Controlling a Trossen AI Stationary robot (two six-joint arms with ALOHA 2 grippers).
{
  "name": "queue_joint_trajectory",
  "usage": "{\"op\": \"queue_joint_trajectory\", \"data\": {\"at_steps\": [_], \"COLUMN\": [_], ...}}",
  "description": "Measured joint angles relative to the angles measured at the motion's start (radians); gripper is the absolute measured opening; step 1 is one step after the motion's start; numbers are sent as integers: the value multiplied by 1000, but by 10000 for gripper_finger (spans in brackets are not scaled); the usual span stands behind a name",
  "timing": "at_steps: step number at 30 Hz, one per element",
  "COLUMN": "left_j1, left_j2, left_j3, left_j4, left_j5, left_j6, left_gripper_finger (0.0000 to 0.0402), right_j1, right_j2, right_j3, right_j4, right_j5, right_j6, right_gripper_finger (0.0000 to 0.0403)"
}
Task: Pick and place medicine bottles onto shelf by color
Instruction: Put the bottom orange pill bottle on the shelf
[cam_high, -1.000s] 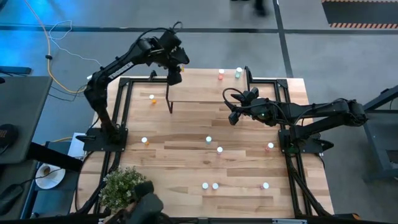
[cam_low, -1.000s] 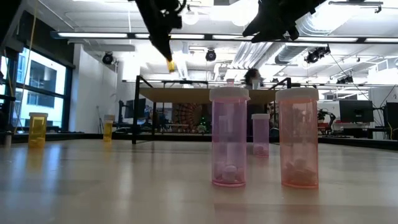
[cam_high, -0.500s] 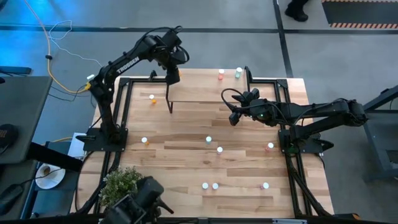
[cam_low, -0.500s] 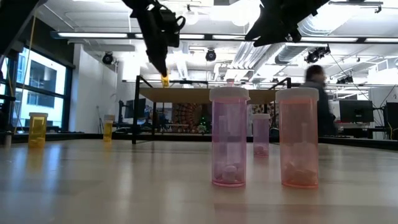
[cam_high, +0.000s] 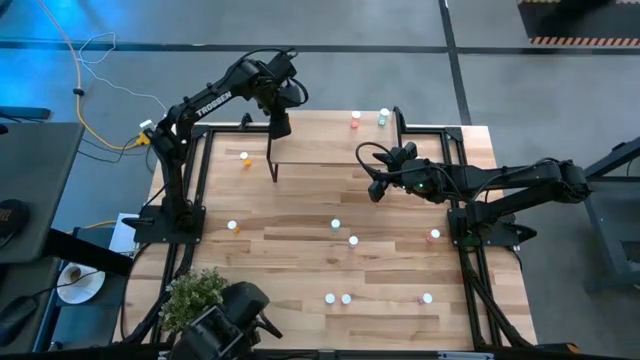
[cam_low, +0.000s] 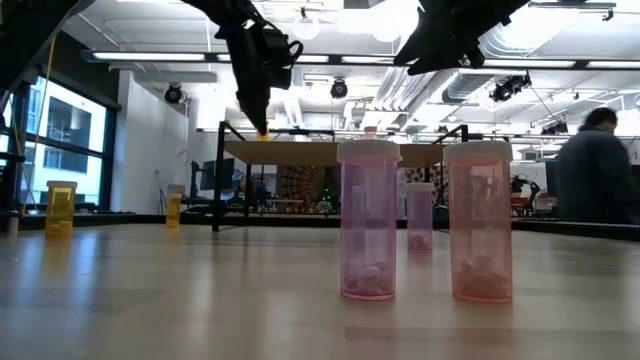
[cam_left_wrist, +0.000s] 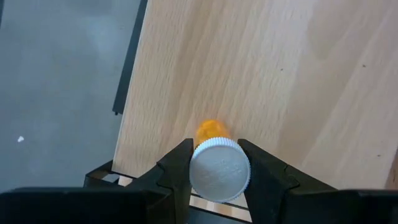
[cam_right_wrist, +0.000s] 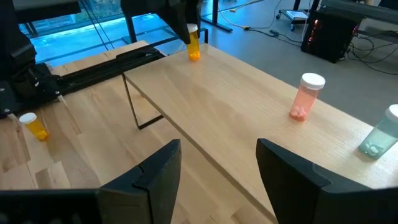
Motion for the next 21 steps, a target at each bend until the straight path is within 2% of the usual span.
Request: {"op": "queue_joint_trajectory", "data": {"at_steps": [21], "left_j1": [-1], "left_j2": [0], "left_j3": [-5], "left_j4": [-15], "left_j5": [12], "left_j6": [-27], "left_gripper_finger": [108], "right_j1": [0], "right_j2": [0], "right_j3": [0], "right_j4": [0], "right_j5": [0], "right_j6": [0], "right_gripper_finger": [201]}}
